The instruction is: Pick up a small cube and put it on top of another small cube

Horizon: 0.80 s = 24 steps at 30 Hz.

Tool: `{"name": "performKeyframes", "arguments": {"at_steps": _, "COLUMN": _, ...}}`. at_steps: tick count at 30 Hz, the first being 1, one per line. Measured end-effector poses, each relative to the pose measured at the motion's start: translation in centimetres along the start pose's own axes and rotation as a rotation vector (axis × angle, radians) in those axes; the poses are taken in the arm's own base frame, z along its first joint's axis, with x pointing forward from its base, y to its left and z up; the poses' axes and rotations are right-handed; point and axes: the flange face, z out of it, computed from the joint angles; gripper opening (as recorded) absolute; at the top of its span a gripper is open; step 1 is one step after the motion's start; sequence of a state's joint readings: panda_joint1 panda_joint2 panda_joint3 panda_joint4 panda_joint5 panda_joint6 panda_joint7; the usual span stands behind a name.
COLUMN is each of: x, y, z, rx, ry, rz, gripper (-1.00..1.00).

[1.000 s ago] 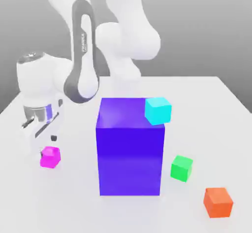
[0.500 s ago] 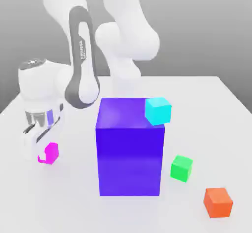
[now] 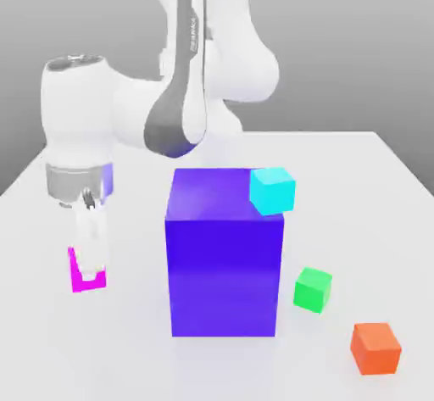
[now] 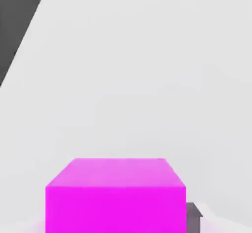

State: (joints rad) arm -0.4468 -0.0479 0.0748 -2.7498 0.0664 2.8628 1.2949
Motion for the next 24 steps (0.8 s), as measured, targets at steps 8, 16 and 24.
{"name": "performKeyframes", "arguments": {"at_steps": 8, "x": -9.5, "y": -1.8, "z": -1.6, "rx": 0.028, "ry": -0.035, "rz": -0.587, "gripper": -1.0}}
{"name": "performKeyframes", "arguments": {"at_steps": 16, "x": -19.2, "y": -1.3, "z": -3.6, "rx": 0.071, "ry": -0.067, "rz": -1.171, "gripper": -1.0}}
{"name": "performKeyframes", "arguments": {"at_steps": 24, "x": -28.9, "y": 1.8, "z": -6.0, "rx": 0.135, "ry": -0.098, "rz": -1.765, "gripper": -1.0}}
